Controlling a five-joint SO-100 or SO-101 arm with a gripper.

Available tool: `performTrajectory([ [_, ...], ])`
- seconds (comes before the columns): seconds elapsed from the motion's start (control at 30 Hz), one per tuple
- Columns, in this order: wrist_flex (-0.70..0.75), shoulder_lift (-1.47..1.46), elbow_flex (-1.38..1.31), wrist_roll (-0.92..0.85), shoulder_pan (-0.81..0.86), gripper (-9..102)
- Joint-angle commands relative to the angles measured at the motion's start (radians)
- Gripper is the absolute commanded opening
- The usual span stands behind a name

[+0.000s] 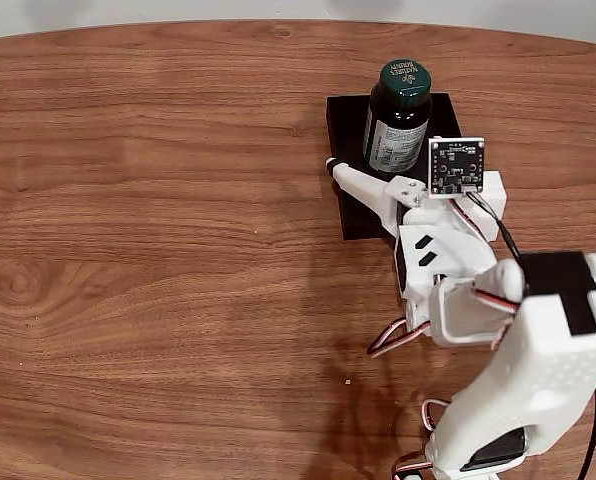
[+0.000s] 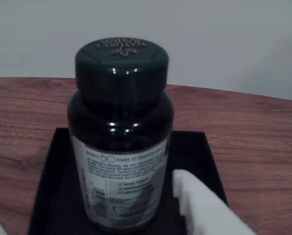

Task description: Pick up the pill bottle and place it in the black box.

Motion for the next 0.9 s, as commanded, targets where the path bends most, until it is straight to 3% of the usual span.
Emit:
performTrajectory([
  [0.0, 0.032, 0.143, 0.018, -0.002, 0.009, 46],
  [0.37, 0.400, 0.541, 0.137, -0.038, 0.005, 46],
  [0.87, 0.640, 0.788, 0.235, -0.083, 0.011, 45],
])
